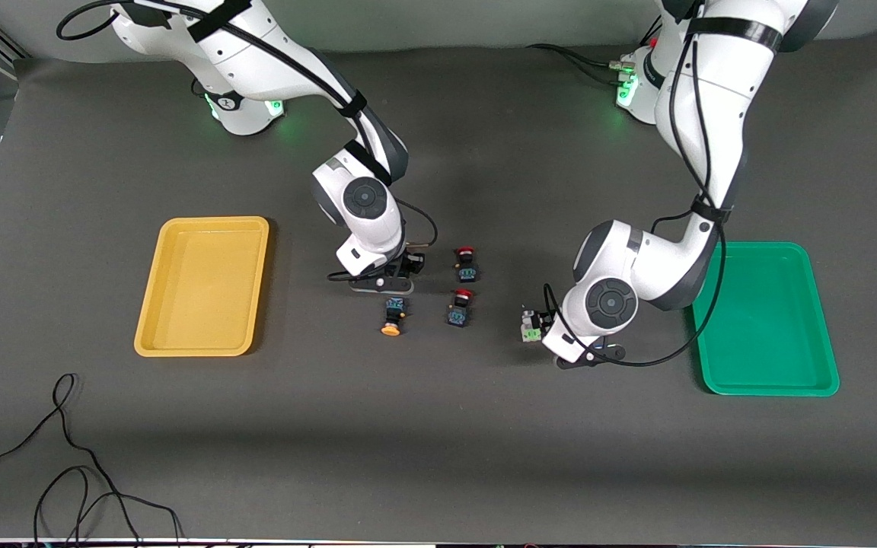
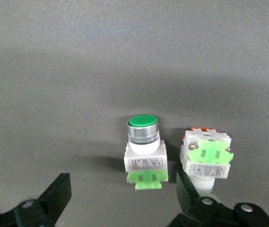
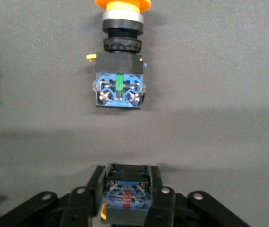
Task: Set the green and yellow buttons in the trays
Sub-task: 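Close the right gripper on the yellow button while the left gripper grasps green, then carry the yellow button to the yellow tray while the left gripper carries green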
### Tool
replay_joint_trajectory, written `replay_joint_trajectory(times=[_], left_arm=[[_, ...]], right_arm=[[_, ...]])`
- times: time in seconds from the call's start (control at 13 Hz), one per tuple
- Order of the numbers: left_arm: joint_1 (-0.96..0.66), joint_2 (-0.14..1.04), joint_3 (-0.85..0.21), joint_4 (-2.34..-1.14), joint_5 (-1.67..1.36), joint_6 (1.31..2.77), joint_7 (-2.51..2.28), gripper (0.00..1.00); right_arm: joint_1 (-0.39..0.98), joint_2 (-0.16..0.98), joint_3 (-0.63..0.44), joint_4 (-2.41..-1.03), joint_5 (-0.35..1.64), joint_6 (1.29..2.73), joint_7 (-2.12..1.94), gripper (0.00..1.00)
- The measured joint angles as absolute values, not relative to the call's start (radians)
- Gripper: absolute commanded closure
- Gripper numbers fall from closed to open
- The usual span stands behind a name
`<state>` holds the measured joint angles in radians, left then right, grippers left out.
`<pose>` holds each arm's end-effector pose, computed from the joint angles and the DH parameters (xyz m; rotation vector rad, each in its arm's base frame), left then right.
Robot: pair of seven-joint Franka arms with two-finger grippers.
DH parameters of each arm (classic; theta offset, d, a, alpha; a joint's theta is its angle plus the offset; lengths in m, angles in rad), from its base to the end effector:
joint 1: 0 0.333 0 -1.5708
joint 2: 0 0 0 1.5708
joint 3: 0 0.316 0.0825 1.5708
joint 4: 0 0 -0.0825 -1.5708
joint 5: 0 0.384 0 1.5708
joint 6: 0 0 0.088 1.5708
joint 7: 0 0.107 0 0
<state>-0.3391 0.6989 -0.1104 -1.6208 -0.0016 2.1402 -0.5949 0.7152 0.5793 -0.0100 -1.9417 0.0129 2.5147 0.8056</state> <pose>0.6085 -0.2848 0.2022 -3.0939 -0.2571 0.2945 0.4719 0.4018 0.1803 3.1341 -0.1714 -0.0094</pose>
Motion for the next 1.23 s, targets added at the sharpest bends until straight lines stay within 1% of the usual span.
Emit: replay_joint_trajectory(times=[0.23, 0.31, 0.38, 0.46, 0.54, 0.69, 0.85, 1.08, 1.23], left_arm=[[-0.341, 0.713, -0.111, -1.634, 0.013, 2.174, -0.594, 0.02], [-0.342, 0.713, -0.111, -1.638, 0.025, 2.178, -0.594, 0.04], [-0.344, 0.714, -0.112, -1.643, 0.034, 2.193, -0.594, 0.29], [-0.345, 0.716, -0.112, -1.647, 0.04, 2.207, -0.594, 0.88], [-0.345, 0.717, -0.112, -1.651, 0.046, 2.218, -0.594, 1.0], [-0.345, 0.721, -0.112, -1.653, 0.049, 2.224, -0.596, 1.0], [-0.345, 0.72, -0.112, -1.653, 0.051, 2.224, -0.62, 1.0], [-0.342, 0.709, -0.11, -1.648, 0.053, 2.201, -0.637, 1.0], [-0.33, 0.662, -0.106, -1.631, 0.054, 2.122, -0.644, 1.0]], right_arm=[[0.714, 0.57, -0.015, -1.924, 0.013, 2.5, 0.805, 0.76], [0.714, 0.554, -0.017, -1.907, 0.013, 2.451, 0.805, 0.76], [0.714, 0.529, -0.019, -1.875, 0.013, 2.364, 0.805, 0.76], [0.713, 0.5, -0.02, -1.83, 0.021, 2.261, 0.805, 0.76], [0.712, 0.471, -0.022, -1.773, 0.038, 2.151, 0.805, 0.76], [0.712, 0.421, -0.046, -1.664, 0.058, 1.969, 0.79, 0.76], [0.712, 0.389, -0.13, -1.627, 0.061, 1.874, 0.691, 0.76], [0.705, 0.361, -0.344, -1.635, 0.066, 1.79, 0.409, 0.76], [0.698, 0.343, -0.525, -1.665, 0.069, 1.773, 0.173, 0.76]])
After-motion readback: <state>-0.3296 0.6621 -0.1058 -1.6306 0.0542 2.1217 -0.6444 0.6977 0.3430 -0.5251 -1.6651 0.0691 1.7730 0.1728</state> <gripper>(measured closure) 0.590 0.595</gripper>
